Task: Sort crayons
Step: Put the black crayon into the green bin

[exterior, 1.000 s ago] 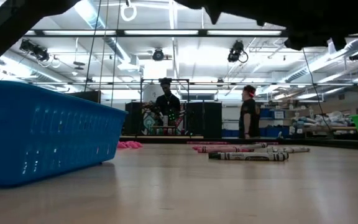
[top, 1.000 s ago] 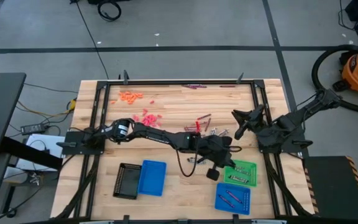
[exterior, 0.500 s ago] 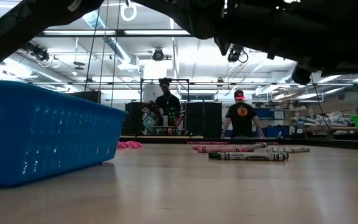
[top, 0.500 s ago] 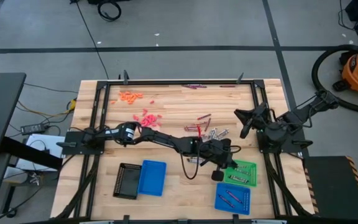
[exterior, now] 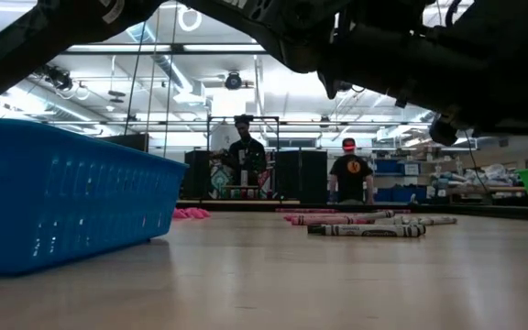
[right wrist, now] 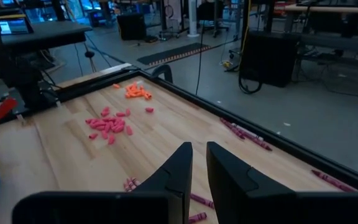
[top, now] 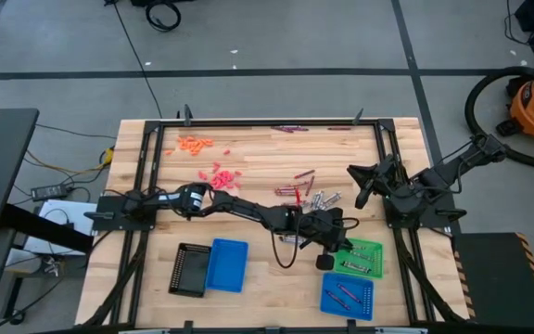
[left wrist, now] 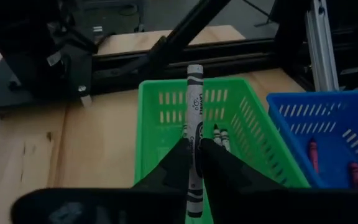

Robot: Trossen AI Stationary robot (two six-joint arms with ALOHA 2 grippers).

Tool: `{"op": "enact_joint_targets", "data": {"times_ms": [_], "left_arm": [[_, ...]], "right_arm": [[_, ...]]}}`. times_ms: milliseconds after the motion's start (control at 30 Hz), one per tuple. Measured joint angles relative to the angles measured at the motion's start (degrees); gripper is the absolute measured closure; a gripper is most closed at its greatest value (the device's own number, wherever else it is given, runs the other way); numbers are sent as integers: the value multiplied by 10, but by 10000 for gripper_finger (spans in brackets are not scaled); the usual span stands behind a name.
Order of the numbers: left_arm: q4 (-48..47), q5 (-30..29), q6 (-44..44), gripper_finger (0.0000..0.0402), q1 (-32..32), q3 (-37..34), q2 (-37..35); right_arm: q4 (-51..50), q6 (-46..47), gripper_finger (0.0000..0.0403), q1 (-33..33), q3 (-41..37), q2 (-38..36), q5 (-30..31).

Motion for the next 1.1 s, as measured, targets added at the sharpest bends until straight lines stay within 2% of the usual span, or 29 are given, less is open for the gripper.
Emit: {"op": "enact_joint_targets", "data": {"times_ms": [233,400,600,767,900,1000,1100], "left_arm": [[-3,6,18,274,-3,0,6],[-85,26,55,238,-3,0,-22],[-229,-24,128,250,-6,0,-81],[-344,-54,149,272,-8,-5,-137],[-372,-75,119,286,-9,-74,-173],[-344,-100,74,293,-9,-143,-189],[-314,-114,27,296,-8,-182,-194]], "right_arm": [[-2,0,346,0,0,0,-4],[-2,-1,346,1,0,0,-4],[-5,-7,346,20,0,-1,10],[-9,-2,346,37,0,-1,11],[-9,8,346,51,0,1,11],[-9,15,346,62,0,4,11],[-7,19,346,68,0,9,17]]}}
